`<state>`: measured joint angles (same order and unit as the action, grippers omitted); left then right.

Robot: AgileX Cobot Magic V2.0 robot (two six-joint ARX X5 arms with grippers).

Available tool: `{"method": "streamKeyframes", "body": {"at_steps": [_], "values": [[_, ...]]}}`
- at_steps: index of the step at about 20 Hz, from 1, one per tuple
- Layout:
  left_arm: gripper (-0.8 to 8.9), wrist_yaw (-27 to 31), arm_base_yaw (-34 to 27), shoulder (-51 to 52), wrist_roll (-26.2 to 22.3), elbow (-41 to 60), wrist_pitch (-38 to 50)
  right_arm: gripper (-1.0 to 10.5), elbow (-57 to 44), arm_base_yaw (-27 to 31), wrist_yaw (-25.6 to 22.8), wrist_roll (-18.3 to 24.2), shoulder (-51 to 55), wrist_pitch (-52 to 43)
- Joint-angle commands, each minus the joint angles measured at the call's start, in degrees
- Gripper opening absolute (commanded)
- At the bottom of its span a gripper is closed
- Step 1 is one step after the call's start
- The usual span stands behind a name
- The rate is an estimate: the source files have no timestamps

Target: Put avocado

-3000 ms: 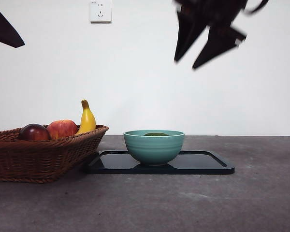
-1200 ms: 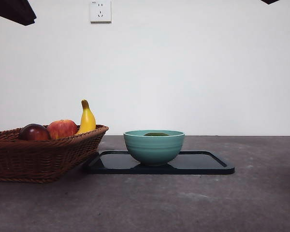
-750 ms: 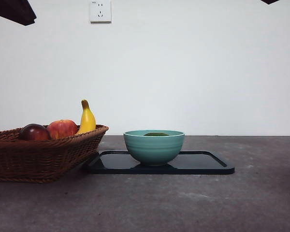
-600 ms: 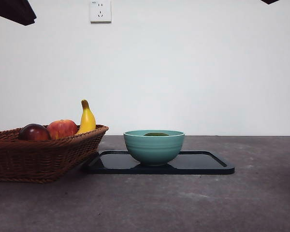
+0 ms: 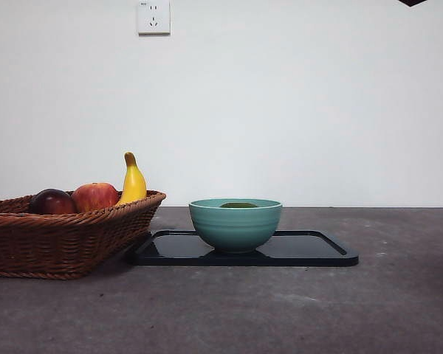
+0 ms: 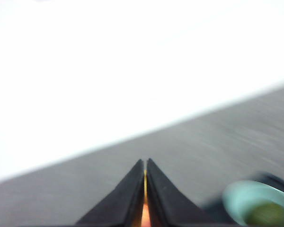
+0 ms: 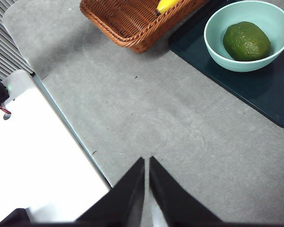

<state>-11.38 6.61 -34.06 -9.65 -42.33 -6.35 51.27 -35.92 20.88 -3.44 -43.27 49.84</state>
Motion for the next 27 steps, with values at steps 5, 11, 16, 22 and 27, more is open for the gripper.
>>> {"method": "streamKeyframes", "body": {"at_steps": [5, 11, 16, 22, 27], "values": [[0.07, 12.2, -8.2, 16.9, -0.6, 21.0, 7.5, 0.1, 0.4, -0.4, 0.1, -0.4, -0.4, -0.6], [0.07, 12.9, -10.2, 29.2, -0.1, 35.4, 7.2, 0.1, 0.4, -0.4, 0.1, -0.4, -0.4, -0.6], [0.07, 13.1, -10.4, 33.7, 0.0, 40.0, 5.4, 0.1, 0.4, -0.4, 0.1, -0.4, -0.4, -0.6], [0.07, 13.2, -10.4, 33.9, -0.1, 40.5, -2.4, 0.1, 0.4, -0.4, 0.1, -0.4, -0.4, -0.6], [0.07, 13.1, -10.4, 33.9, 1.7, 41.7, -4.4, 0.1, 0.4, -0.4, 0.1, -0.4, -0.4, -0.6]]}}
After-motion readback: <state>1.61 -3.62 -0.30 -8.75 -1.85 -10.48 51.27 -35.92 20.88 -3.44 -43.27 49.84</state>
